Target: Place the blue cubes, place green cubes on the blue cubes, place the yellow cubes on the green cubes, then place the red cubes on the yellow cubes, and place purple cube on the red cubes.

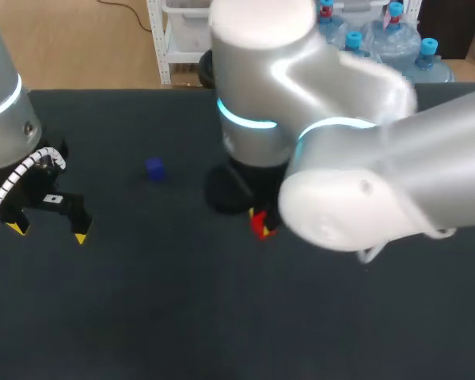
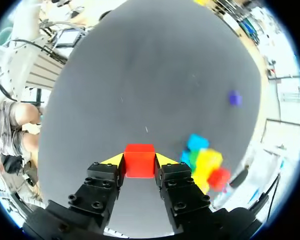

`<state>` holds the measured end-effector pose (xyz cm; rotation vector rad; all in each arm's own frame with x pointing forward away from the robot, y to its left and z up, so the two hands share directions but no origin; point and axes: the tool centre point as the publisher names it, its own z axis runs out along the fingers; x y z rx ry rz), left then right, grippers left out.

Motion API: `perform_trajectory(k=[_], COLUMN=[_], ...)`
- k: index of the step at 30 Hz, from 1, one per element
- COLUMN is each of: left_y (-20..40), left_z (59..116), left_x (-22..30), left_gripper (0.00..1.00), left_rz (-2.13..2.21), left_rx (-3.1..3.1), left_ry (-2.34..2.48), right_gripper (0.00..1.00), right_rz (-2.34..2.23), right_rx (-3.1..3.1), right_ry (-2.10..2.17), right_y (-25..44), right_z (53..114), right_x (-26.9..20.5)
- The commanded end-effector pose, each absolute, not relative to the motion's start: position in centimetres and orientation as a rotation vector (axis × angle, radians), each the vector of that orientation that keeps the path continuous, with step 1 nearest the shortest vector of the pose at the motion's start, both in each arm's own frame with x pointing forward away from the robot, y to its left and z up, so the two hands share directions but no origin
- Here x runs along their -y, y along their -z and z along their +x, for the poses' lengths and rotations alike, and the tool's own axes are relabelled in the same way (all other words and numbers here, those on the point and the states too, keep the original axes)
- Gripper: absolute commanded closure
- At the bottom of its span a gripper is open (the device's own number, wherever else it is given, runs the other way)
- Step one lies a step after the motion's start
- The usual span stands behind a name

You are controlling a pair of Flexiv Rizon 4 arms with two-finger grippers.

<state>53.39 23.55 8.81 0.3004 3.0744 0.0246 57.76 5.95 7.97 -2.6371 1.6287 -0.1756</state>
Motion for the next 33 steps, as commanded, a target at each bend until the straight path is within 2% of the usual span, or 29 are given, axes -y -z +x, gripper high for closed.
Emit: perform_trajectory(k=[1, 15, 23, 33], left_y=[-8.8, -8.8, -8.8, -8.8], left_z=[53.5, 53.5, 53.5, 53.5], left_x=[-23.6, -23.6, -23.6, -23.6], left_gripper=[0.0, 0.0, 0.0, 0.0], left_rz=[0.303, 0.303, 0.303, 0.303], left_rx=[-3.077, -3.077, -3.077, -3.077], left_ry=[-0.024, -0.024, -0.024, -0.024], right_gripper=[1.0, 1.0, 1.0, 1.0], right_rz=[-2.542, -2.53, -2.391, -2.404], right_rx=[-1.592, -1.574, -1.714, -1.715], right_ry=[0.265, 0.222, 0.21, 0.185], right_y=[-11.1, -11.9, -13.4, -14.1], right_z=[58.0, 58.6, 62.5, 64.4], right_x=[-2.8, -2.0, -0.3, -1.8])
